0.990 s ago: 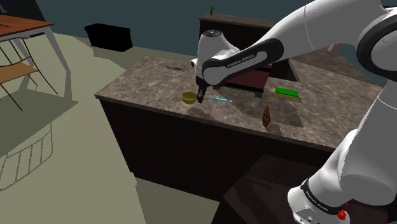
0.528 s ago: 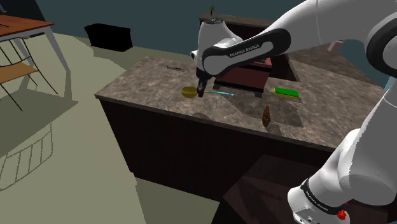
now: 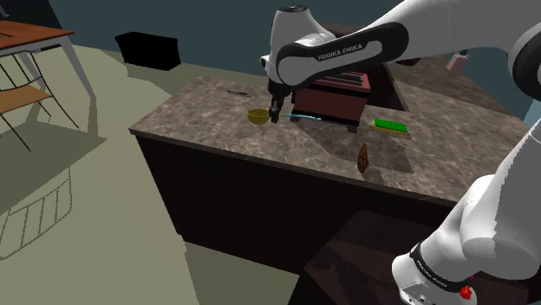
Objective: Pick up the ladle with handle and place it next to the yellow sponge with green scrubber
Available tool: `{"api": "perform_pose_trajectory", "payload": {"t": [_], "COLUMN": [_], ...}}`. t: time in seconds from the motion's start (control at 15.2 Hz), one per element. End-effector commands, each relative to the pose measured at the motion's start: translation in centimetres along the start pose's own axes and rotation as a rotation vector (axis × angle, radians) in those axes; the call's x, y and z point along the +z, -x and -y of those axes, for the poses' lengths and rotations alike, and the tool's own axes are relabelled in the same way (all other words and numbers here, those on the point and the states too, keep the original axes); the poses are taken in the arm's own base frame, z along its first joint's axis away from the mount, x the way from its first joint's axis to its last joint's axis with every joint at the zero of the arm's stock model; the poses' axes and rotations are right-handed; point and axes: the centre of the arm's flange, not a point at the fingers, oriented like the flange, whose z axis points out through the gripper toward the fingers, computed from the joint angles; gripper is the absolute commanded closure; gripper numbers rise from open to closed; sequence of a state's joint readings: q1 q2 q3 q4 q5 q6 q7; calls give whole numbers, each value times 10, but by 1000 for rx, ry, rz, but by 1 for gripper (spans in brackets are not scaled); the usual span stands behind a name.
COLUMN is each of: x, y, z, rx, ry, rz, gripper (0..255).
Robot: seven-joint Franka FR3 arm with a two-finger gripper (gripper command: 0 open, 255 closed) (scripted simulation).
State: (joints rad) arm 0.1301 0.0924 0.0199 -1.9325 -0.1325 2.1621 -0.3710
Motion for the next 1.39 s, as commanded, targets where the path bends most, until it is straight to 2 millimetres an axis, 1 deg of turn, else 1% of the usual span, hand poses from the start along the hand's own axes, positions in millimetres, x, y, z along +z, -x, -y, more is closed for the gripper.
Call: {"api": "perform_pose_trajectory", "payload": {"t": [0.0,1.32], "x": [-5,-23], "y": [14,275], "z": [-2,-34], "rx": [0,0], "ry": [0,0], "rz": [0,0], "gripper": [255,255]}}
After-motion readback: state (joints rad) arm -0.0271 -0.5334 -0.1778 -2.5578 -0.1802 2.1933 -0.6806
